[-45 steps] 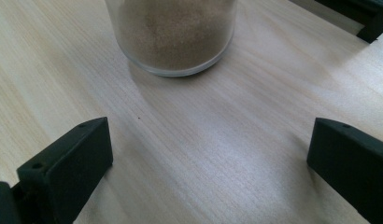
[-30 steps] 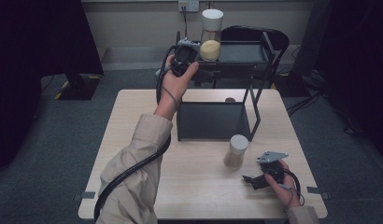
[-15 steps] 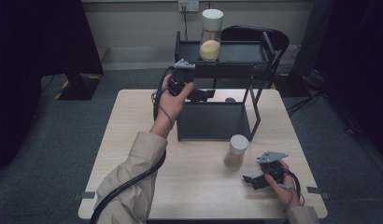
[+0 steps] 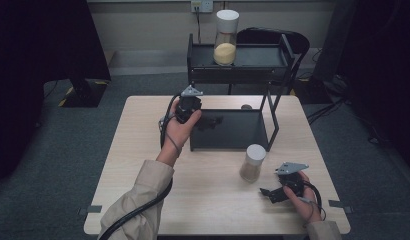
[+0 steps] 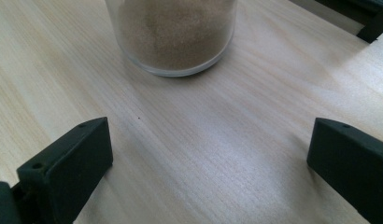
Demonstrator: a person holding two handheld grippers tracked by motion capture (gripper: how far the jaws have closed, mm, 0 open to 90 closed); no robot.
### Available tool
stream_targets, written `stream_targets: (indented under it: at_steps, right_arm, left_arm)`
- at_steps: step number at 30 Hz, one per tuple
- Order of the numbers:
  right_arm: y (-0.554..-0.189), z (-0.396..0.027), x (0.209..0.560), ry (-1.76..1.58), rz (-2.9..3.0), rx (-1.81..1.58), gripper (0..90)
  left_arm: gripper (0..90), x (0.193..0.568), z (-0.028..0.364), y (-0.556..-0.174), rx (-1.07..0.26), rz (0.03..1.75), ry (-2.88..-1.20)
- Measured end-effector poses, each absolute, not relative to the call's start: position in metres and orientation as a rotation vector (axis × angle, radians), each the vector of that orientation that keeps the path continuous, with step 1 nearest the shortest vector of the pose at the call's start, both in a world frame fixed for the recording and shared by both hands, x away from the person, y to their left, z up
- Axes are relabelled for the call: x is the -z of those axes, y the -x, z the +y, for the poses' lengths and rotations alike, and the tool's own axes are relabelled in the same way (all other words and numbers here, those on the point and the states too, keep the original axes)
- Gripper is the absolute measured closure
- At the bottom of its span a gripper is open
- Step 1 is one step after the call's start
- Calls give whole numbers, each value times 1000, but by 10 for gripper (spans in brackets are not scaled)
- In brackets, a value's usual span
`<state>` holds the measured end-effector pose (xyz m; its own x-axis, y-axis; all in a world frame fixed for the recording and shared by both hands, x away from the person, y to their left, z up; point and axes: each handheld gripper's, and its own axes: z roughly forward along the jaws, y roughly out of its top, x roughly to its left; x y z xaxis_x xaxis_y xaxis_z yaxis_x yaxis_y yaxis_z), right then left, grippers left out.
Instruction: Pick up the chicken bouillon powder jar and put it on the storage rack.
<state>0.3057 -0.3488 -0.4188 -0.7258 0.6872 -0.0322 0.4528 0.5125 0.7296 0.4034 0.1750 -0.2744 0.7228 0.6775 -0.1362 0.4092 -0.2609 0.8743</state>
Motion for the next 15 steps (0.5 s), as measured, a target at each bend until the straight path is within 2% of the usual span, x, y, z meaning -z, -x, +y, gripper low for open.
stream_targets:
  at_steps: [15]
  right_arm:
    - [-306, -349, 419, -951, 2441, -1039, 0]
  left_arm:
    - [14, 319, 191, -385, -305, 838, -1934]
